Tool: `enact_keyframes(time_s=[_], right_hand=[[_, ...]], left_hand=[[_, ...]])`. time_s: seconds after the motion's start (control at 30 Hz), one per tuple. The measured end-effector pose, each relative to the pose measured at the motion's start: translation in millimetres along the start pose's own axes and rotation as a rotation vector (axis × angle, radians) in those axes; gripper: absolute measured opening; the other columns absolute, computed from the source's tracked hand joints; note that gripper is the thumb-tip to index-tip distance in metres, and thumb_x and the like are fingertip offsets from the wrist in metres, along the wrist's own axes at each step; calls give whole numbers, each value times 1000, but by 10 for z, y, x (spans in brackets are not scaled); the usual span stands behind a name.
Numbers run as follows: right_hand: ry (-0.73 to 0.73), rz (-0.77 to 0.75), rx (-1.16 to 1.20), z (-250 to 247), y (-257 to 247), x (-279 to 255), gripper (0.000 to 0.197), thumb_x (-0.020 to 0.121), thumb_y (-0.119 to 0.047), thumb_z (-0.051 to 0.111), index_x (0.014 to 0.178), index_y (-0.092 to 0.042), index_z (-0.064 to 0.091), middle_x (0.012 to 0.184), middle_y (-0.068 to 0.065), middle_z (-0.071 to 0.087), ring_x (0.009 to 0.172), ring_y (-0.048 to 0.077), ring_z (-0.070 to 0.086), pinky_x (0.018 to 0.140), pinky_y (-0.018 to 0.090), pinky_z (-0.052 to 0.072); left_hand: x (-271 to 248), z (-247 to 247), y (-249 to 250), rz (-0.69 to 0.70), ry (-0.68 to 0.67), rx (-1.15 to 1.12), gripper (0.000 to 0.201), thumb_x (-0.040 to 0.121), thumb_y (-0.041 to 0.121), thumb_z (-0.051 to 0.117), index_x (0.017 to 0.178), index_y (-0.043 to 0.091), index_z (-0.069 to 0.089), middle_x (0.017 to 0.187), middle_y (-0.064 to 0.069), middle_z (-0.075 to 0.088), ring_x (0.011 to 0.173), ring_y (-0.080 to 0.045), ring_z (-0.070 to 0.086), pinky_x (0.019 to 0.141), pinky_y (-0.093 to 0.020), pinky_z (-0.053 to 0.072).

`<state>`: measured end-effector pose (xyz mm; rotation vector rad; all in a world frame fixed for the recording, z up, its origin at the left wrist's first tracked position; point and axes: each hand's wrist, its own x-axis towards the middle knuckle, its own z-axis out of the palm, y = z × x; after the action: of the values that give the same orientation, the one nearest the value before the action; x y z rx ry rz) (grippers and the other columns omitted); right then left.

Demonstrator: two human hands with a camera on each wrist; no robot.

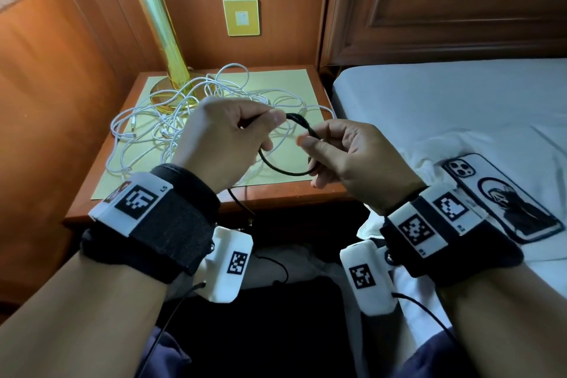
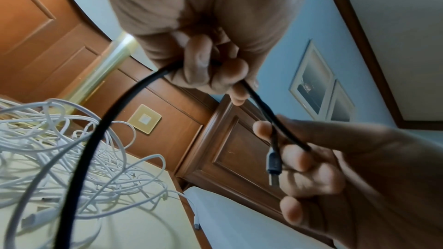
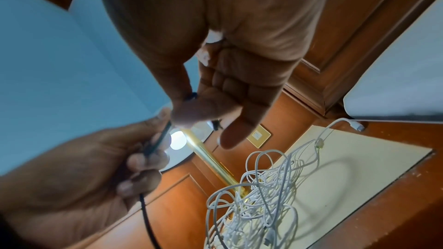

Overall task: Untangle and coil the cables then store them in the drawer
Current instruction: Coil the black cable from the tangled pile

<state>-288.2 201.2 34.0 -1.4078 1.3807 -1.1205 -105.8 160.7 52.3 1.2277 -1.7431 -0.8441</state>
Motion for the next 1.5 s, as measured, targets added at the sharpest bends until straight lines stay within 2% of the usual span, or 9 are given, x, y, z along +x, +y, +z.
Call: enact_keyframes(time_s=[0.1, 0.23, 0.57, 0.7, 0.83, 0.97, 1.1, 1.3, 1.5], right_hand=[[-62, 51, 144, -6, -6, 1, 20, 96, -25, 62, 100, -7, 70, 65, 4, 57, 53, 17, 55, 72, 49, 56], [-162, 80, 313, -4, -20, -16, 23, 89, -29, 62, 95, -9, 71, 64, 2, 46, 56, 12, 48, 62, 31, 53], [-107, -22, 85, -74, 18, -39, 39, 69, -40, 77, 79, -4, 65, 58, 8, 62, 53, 23, 58, 57, 29, 52], [-148, 1, -21, -72, 9, -70, 28, 78, -35, 75, 84, -10, 63, 68, 5, 66, 54, 15, 60, 54, 26, 49], [-242, 67, 217, -18, -27, -92, 3, 94, -9, 62, 92, -9, 63, 90, 12, 68, 54, 11, 57, 46, 21, 43], [-334, 149, 377, -40, -60, -89, 22, 88, -23, 59, 97, -6, 68, 79, 7, 62, 50, 11, 48, 46, 22, 39], [-195, 118, 538, -113, -101, -51, 17, 88, -23, 54, 85, -9, 62, 71, 0, 57, 45, 5, 40, 46, 20, 36], [72, 105, 745, -483, -92, -9, 27, 103, -22, 42, 83, -17, 60, 73, -5, 57, 46, 2, 39, 49, 17, 34], [91, 21, 614, -415, -102, -89, 31, 102, -17, 44, 80, -12, 64, 75, 5, 59, 47, 9, 42, 49, 21, 35]], left_hand=[[9, -69, -19, 33, 51, 3, 10, 92, 33, 71, 87, 29, 79, 64, 11, 69, 48, -4, 49, 50, -18, 43], [5, -105, -27, 71, 41, -28, 11, 92, 31, 71, 95, 25, 80, 62, 13, 64, 45, 2, 46, 49, -9, 35], [-29, -148, -11, 82, -60, -46, 16, 98, 20, 64, 106, 20, 78, 76, 3, 66, 49, 5, 50, 49, -7, 33], [-59, -118, -6, 140, -46, 46, 13, 95, 22, 68, 97, 29, 79, 79, 4, 72, 64, -10, 60, 59, -23, 47], [-60, -126, 7, 184, -50, 81, 12, 94, 22, 69, 96, 28, 78, 82, 18, 72, 78, 4, 65, 73, -8, 45], [-55, -145, 0, 208, -40, 82, 12, 94, 23, 69, 96, 30, 78, 80, 18, 71, 76, 4, 63, 71, -11, 46], [-27, -174, -23, 147, -79, 37, 9, 94, 23, 69, 93, 21, 78, 71, 6, 70, 49, -1, 45, 50, -11, 36], [60, -544, -198, 94, 137, 248, 11, 94, 24, 67, 97, 33, 74, 78, 18, 67, 60, 13, 55, 56, -6, 38], [-20, -549, -165, 129, 243, 424, 7, 88, 29, 75, 84, 24, 78, 73, 18, 65, 66, 8, 54, 65, -17, 40]])
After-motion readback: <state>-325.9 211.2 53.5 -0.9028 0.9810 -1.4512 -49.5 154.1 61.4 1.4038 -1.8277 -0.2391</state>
